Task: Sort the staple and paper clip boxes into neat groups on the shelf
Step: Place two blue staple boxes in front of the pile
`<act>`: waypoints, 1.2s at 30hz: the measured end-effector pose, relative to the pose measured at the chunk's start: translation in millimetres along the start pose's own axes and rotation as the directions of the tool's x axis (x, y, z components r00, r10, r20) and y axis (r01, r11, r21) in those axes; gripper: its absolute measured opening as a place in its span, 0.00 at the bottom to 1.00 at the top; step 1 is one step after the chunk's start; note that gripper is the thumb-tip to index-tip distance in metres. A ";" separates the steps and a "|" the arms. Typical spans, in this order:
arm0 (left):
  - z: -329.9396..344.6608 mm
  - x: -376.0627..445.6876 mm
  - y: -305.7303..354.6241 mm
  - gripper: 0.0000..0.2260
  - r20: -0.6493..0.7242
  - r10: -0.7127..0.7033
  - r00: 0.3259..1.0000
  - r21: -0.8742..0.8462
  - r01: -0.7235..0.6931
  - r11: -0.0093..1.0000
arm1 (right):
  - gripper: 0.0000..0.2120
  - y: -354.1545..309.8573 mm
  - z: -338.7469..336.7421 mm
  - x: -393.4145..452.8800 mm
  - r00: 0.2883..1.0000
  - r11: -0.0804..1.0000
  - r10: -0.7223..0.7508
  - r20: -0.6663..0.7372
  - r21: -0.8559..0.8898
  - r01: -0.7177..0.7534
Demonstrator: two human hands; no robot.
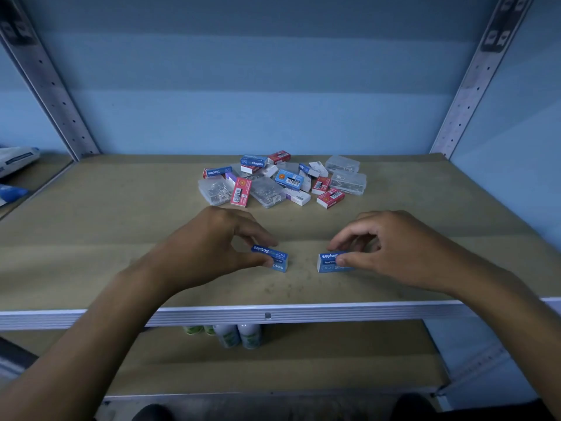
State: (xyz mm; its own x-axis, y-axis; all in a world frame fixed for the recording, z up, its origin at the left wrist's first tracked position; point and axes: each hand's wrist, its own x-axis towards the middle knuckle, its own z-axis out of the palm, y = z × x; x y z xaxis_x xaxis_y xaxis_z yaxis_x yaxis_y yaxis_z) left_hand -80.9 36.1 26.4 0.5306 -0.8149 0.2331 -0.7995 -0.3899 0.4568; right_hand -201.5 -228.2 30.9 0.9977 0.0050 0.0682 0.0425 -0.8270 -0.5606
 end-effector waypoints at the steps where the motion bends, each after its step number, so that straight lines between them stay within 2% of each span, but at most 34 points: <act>1: 1.3 1.2 0.7 0.10 -0.002 0.006 1.000 -0.009 -0.006 1.000 | 0.07 -0.5 1.2 0.2 1.000 1.000 -0.003 0.006 -0.026 0.003; 4: 5.7 4.6 1.4 0.06 -0.023 0.013 1.000 -0.021 -0.013 1.000 | 0.07 -1.7 4.1 0.6 1.000 0.996 -0.008 0.011 -0.085 0.009; 9: 10.5 11.2 12.8 0.06 -0.134 -0.044 0.990 -0.083 0.033 0.996 | 0.08 1.8 -6.5 -6.3 1.000 0.999 -0.003 -0.025 -0.053 0.002; 14: 28.9 32.6 35.9 0.05 -0.186 -0.058 0.981 -0.159 0.028 0.987 | 0.08 17.5 -28.8 -21.5 0.998 0.998 0.052 -0.046 -0.038 -0.054; 19: 60.0 54.3 61.5 0.05 -0.156 -0.035 0.987 -0.222 0.000 0.975 | 0.09 35.8 -49.6 -38.7 0.990 0.993 0.112 -0.084 -0.025 -0.114; 29: 92.8 91.6 90.8 0.06 -0.111 0.010 0.994 -0.232 -0.036 0.972 | 0.15 65.8 -74.0 -68.9 0.957 0.969 0.246 -0.157 0.029 -0.244; 36: 110.2 102.5 108.6 0.06 -0.080 0.051 0.995 -0.242 -0.069 0.968 | 0.10 83.9 -83.1 -81.8 0.936 0.943 0.332 -0.119 0.016 -0.332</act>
State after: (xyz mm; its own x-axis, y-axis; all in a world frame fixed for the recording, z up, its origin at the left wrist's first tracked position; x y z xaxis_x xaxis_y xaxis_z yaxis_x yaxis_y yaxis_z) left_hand -144.4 -137.1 5.3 0.5100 -0.7967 0.3243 -0.7423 -0.2171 0.6339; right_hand -283.9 -344.8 46.9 0.9413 -0.3368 -0.0236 -0.2906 -0.7725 -0.5645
